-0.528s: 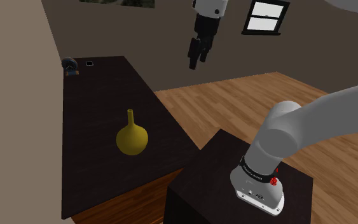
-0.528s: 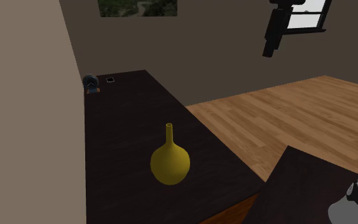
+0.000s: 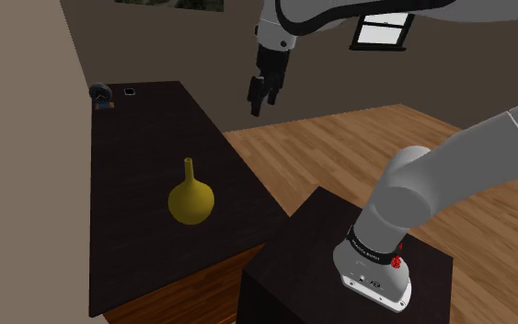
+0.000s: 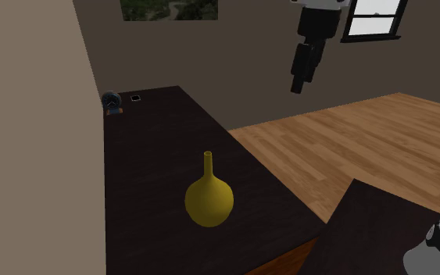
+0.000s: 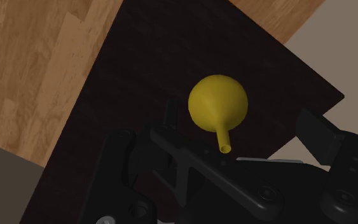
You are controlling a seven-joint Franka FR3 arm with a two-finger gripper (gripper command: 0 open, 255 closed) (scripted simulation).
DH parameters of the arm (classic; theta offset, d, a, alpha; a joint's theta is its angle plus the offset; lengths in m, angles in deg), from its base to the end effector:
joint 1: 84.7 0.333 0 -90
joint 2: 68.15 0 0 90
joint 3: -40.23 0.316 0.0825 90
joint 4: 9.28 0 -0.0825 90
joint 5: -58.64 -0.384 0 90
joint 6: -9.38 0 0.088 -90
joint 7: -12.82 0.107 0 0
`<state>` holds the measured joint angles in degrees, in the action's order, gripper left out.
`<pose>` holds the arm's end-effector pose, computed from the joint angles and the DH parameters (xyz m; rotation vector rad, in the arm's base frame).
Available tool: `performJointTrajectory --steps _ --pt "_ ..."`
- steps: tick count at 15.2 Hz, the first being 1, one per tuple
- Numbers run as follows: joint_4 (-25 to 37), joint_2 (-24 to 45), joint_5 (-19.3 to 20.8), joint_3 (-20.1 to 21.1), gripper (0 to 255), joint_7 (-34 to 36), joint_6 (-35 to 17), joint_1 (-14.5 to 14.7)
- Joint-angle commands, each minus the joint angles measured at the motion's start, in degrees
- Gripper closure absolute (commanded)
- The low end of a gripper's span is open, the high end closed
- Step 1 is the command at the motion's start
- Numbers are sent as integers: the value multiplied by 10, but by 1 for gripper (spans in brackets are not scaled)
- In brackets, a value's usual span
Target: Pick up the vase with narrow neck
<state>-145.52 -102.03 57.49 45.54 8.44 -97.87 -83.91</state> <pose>0.3796 0.0468 0.5395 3.0968 0.2549 0.1301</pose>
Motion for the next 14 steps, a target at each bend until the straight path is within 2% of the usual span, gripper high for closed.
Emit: performJointTrajectory --steps 1,7,14 --pt "-4 33 -3 7 0 7 -41 2" --pt "7 145 -3 25 0 27 -149 4" --pt "58 291 13 42 0 55 -253 5"
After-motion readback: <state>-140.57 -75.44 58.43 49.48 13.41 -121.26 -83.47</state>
